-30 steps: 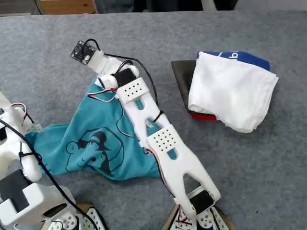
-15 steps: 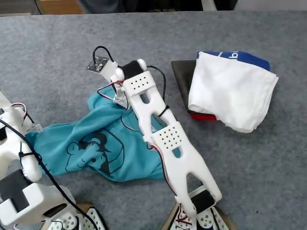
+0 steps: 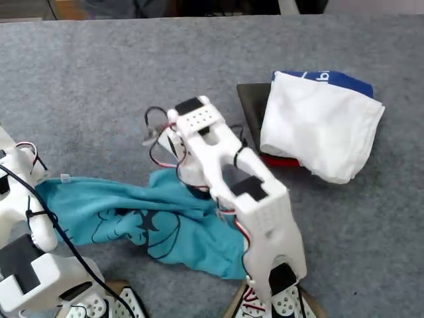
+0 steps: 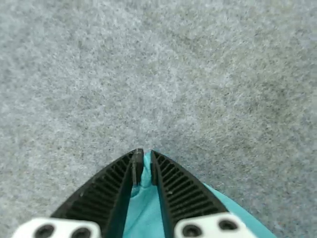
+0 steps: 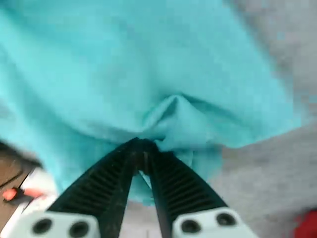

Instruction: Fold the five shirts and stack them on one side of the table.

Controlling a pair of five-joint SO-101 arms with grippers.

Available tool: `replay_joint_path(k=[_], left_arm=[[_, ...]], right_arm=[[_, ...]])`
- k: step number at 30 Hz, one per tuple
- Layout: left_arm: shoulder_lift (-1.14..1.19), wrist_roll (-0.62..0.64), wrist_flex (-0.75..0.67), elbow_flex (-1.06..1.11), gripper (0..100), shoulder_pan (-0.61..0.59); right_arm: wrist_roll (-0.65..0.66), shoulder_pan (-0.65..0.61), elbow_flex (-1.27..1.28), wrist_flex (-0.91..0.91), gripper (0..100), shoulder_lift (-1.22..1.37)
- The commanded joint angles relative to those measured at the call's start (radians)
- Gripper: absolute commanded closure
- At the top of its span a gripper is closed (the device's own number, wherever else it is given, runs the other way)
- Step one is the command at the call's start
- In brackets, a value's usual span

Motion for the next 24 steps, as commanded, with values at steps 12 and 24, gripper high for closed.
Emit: replay_joint_path(k=[12, 24], left_arm=[[-0.025, 0.008, -0.011, -0.002, 97, 0.004], [-0.026, 0.008, -0.011, -0.004, 97, 0.002]], right_arm=[[0.0, 0.143, 0.101, 0.02, 98.5, -0.311], [-0.15, 0.172, -0.065, -0.074, 98.3, -0.375]])
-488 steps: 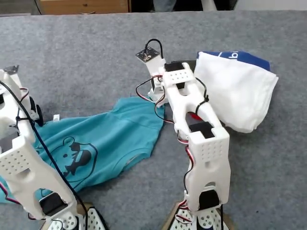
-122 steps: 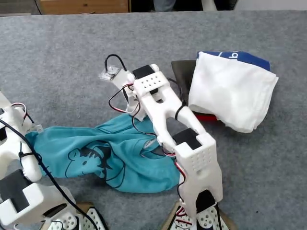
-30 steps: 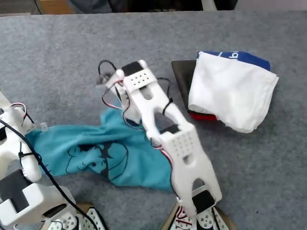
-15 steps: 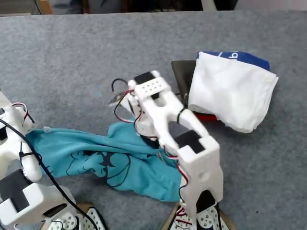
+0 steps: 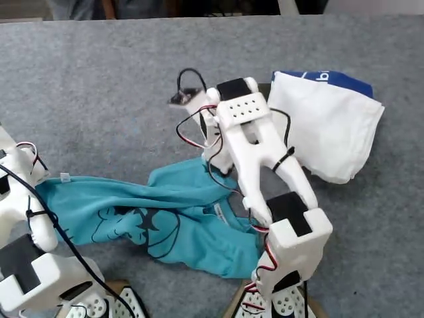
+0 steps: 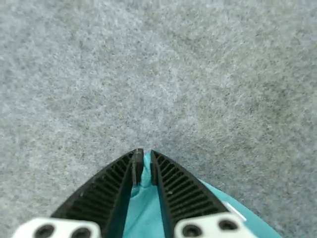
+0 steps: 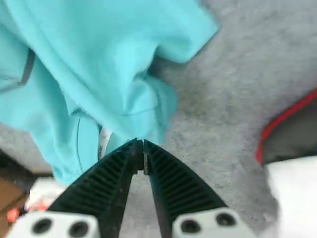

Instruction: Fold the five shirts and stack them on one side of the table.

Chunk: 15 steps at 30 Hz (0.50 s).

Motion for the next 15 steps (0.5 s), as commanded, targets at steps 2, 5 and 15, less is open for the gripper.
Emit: replay_joint_path(k=[2, 5, 15], left_arm=[[-0.026, 0.008, -0.011, -0.004, 97, 0.005], [-0.026, 0.008, -0.011, -0.004, 97, 0.007], [-0.026, 0.008, -0.012, -0.004, 97, 0.005]], right_arm=[[-0.166, 0.009, -0.145, -0.114, 98.3, 0.022], [-0.25, -0.02, -0.228, -0.172, 98.3, 0.154], [-0.308, -0.083, -0.547, -0.006, 98.6, 0.524]])
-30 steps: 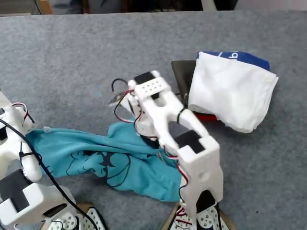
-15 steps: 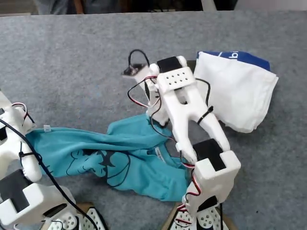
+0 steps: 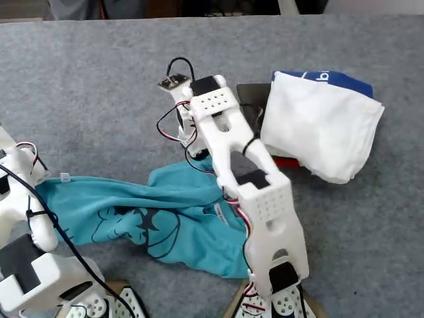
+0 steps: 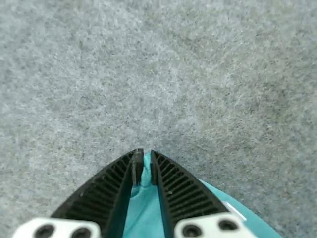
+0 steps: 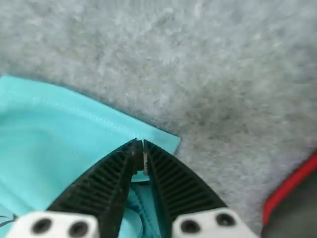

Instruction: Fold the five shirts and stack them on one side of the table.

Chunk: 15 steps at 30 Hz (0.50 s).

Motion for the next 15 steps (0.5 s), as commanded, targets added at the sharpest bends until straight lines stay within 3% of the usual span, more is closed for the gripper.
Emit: replay_joint_path(k=[1, 15], left_arm=[[-0.026, 0.008, -0.012, -0.004, 97, 0.005], [-0.025, 0.008, -0.017, -0.004, 97, 0.005]], right_arm=[[-0.011, -0.017, -0.117, 0.092, 98.6, 0.044], [0.044, -0.002, 0.209, 0.08, 98.6, -0.189]])
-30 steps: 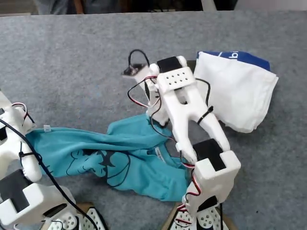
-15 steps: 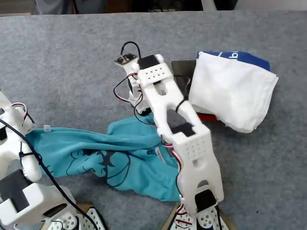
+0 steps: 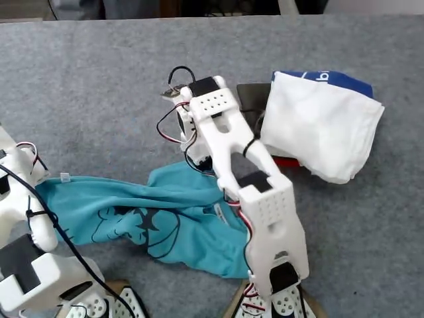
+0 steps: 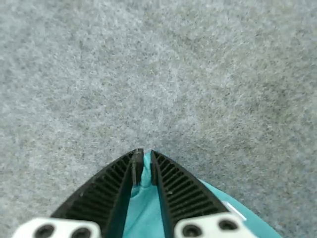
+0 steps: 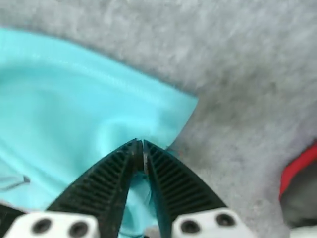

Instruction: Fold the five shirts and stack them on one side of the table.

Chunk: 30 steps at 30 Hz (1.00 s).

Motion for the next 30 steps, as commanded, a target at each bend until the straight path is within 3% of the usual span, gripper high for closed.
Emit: replay_joint_path(k=[1, 10, 19, 22, 27, 30], left_arm=[[-0.025, 0.008, -0.017, -0.004, 97, 0.007], [-0.025, 0.008, -0.018, -0.002, 97, 0.008], [-0.025, 0.008, -0.018, -0.002, 97, 0.007], [-0.025, 0.008, -0.018, -0.002, 97, 0.007], [-0.025, 0.008, -0.018, -0.002, 97, 0.007], [-0.025, 0.008, -0.018, -0.002, 97, 0.007]], right_arm=[[0.031, 0.003, 0.125, -0.037, 98.6, -0.097], [0.026, -0.011, 0.501, -0.341, 98.6, -0.266], [0.021, 0.078, 0.455, -0.488, 98.3, -0.384], [-0.054, 0.078, 0.447, -0.489, 97.9, -0.383], [-0.181, 0.078, 0.446, -0.488, 84.4, -0.34], [-0.199, 0.075, 0.44, -0.489, 83.3, -0.282]])
